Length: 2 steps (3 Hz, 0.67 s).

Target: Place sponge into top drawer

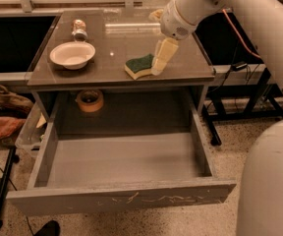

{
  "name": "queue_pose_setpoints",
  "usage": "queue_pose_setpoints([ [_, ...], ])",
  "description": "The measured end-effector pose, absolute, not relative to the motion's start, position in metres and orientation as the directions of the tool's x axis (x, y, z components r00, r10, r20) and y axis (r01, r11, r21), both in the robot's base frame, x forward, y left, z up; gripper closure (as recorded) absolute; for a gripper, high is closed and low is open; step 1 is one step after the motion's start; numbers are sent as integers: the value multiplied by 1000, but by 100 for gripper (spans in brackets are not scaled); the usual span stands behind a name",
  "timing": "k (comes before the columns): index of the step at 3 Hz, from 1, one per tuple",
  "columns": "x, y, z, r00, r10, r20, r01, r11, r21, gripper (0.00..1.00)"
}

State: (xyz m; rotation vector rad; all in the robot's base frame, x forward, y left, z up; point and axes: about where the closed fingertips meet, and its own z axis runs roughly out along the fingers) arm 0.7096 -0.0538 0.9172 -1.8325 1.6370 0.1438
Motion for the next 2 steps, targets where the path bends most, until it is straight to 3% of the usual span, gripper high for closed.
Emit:
queue_pose_setpoints([
  [2, 752, -6, 843, 214, -751, -624, -965, -63, -255, 0],
])
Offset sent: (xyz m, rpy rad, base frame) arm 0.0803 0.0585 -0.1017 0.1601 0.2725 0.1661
